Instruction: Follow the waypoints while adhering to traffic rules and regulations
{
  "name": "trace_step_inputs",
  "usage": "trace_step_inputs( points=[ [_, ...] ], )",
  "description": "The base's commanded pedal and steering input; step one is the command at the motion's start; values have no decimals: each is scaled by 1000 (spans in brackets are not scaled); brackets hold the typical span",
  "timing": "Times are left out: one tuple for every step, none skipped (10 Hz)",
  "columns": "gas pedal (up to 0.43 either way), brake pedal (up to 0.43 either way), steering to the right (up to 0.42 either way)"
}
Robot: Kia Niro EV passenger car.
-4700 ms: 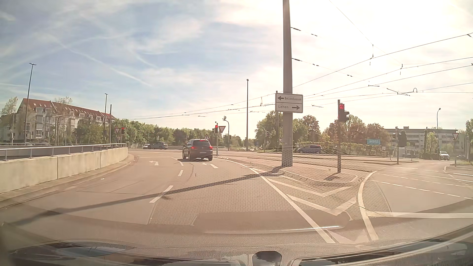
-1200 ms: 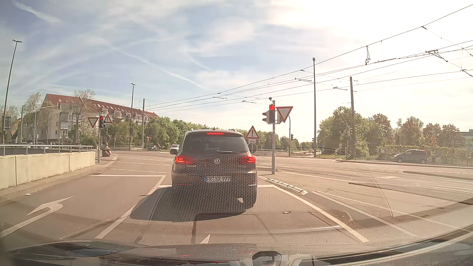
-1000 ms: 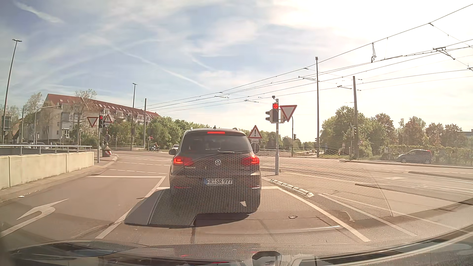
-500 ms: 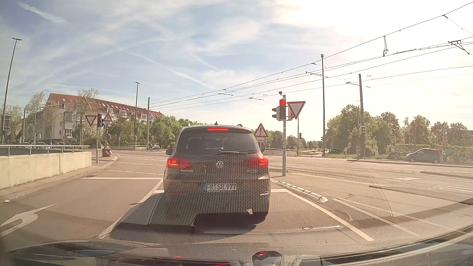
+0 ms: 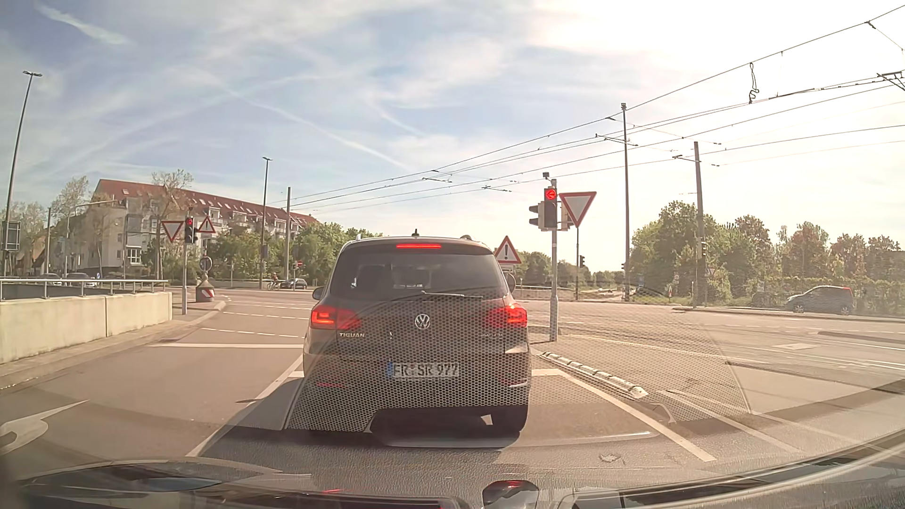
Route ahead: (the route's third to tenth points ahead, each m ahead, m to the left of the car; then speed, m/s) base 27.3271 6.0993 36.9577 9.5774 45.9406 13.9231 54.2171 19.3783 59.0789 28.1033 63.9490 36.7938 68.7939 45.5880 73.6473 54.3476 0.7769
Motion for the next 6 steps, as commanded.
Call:
trace_step_inputs(
  points=[
    [0,152,-75],
    [0,152,-75],
    [0,152,-74],
    [0,152,-76],
    [0,152,-77],
    [0,152,-77]
  ],
)
